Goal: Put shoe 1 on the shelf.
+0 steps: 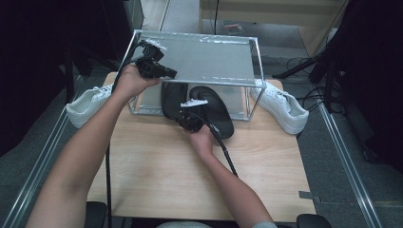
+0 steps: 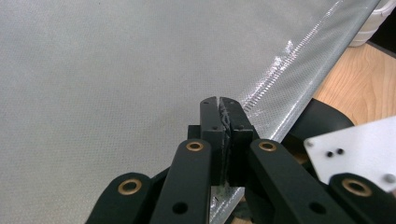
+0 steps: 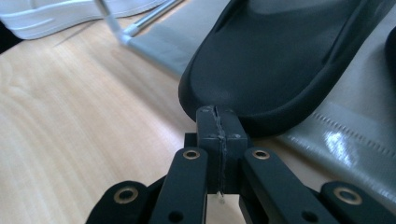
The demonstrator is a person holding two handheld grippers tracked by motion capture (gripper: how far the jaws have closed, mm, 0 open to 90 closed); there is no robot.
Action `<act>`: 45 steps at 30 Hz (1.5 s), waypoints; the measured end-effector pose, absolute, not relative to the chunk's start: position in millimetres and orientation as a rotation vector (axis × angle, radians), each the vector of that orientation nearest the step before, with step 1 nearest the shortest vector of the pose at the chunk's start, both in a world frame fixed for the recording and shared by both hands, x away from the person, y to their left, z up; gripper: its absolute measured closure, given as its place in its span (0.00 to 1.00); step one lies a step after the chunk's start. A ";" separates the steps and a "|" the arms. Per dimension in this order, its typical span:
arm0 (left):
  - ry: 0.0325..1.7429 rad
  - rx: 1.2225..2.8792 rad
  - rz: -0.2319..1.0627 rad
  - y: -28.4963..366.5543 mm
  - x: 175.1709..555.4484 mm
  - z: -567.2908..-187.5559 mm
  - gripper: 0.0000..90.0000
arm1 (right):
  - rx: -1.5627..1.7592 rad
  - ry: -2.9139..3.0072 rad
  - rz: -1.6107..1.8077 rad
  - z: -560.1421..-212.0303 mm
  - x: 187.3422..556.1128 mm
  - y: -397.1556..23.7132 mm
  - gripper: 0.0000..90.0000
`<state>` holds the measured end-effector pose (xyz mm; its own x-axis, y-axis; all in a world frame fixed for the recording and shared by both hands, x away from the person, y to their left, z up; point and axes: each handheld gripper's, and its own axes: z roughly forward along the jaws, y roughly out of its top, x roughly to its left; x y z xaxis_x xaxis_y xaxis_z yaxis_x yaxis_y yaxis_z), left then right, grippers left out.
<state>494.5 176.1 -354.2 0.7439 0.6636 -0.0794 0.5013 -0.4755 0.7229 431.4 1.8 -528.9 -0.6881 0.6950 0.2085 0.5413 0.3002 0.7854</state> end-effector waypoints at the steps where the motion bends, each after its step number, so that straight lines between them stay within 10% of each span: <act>1: 0.873 2.176 0.272 176.0 494.5 -354.0 0.99 | 1.149 2.390 1.337 -528.9 431.4 1.8 1.00; 45: 0.888 2.155 0.266 177.8 494.8 -355.5 0.97 | 1.064 2.391 1.386 -494.0 362.6 -146.9 1.00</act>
<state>494.8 177.8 -355.5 0.7346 0.6720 -0.0935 0.5101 -0.4561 0.7293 362.6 -146.9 -494.0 -0.7276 0.6595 0.1889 0.4915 0.3091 0.8142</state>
